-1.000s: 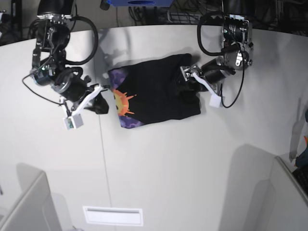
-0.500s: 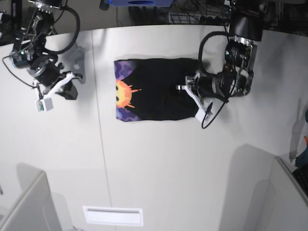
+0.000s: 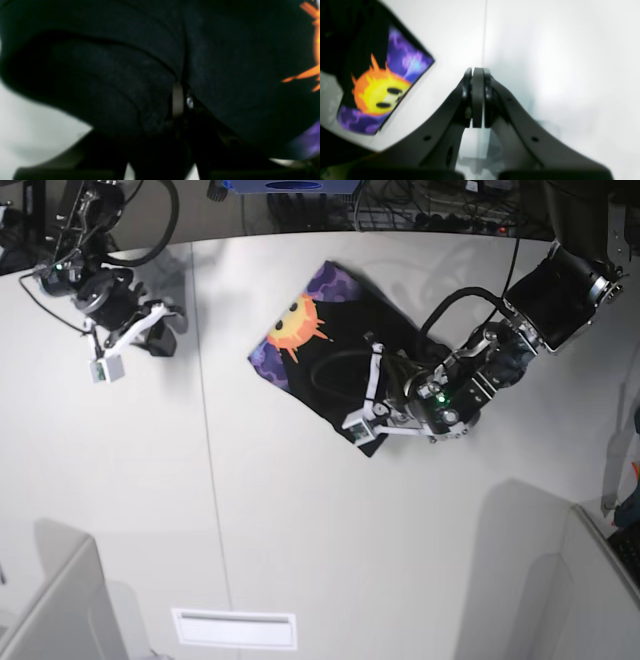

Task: Fold the T-shirt properly
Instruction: 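Rotate and straighten the folded shirt with the left gripper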

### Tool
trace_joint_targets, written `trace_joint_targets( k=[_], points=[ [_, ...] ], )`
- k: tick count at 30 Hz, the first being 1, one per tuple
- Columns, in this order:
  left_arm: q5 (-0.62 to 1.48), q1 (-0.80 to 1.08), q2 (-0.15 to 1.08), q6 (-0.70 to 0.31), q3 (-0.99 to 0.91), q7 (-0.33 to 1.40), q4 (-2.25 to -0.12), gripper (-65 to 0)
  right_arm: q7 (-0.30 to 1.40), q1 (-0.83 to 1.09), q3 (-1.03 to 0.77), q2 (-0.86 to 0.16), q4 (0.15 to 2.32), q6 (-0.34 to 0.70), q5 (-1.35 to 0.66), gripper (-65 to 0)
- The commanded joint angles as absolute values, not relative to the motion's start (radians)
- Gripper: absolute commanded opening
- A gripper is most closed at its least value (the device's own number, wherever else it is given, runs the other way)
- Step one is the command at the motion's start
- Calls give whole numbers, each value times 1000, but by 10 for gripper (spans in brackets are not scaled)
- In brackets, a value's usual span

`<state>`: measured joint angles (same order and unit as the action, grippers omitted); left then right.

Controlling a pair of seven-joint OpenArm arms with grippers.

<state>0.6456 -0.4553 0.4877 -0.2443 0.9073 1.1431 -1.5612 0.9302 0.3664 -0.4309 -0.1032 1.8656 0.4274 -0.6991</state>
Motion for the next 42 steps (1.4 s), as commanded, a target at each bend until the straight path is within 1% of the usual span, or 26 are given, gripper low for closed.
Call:
trace_joint_targets(
  k=[1,4,8,11,13,15,19,38,39,40,42],
  points=[
    [608,-492,479,-286,932,1147,-1570,-650,909,364,-435,-110,1883,433,-713,-650],
    [433,-507,432,-420,990,1145,-1570,-650,909,383,-435,-90,1883,430,-711,-650],
    [136,-458,366,-512,993,1144,-1620,-650,909,406,-435,-71,1880,427,-710,-650],
    [-39,-427,343,-622,993,1046,-1649,-650,909,421,-435,-54,1880,426,-710,-650],
    [-110,-414,340,-696,989,993,-1638,-650,909,430,-435,-42,1880,426,-710,-650],
    [-143,-412,318,-698,990,992,-1610,-650,908,438,-435,-28,1880,426,-710,-650],
    [-142,-412,311,-698,989,984,-1567,-650,908,441,-435,-24,1880,426,-708,-650],
    [-142,-438,306,-698,990,989,-1572,-650,908,440,-435,-22,1880,424,-708,-650],
    [-142,-440,306,-698,989,989,-1572,-576,908,440,-435,-22,1880,424,-708,-650],
    [-142,-440,306,-698,987,989,-1572,-481,908,440,-435,-22,1880,424,-708,-650],
    [-150,-443,306,-698,987,989,-1572,-324,908,440,-432,-22,1880,424,-708,-650]
  ],
)
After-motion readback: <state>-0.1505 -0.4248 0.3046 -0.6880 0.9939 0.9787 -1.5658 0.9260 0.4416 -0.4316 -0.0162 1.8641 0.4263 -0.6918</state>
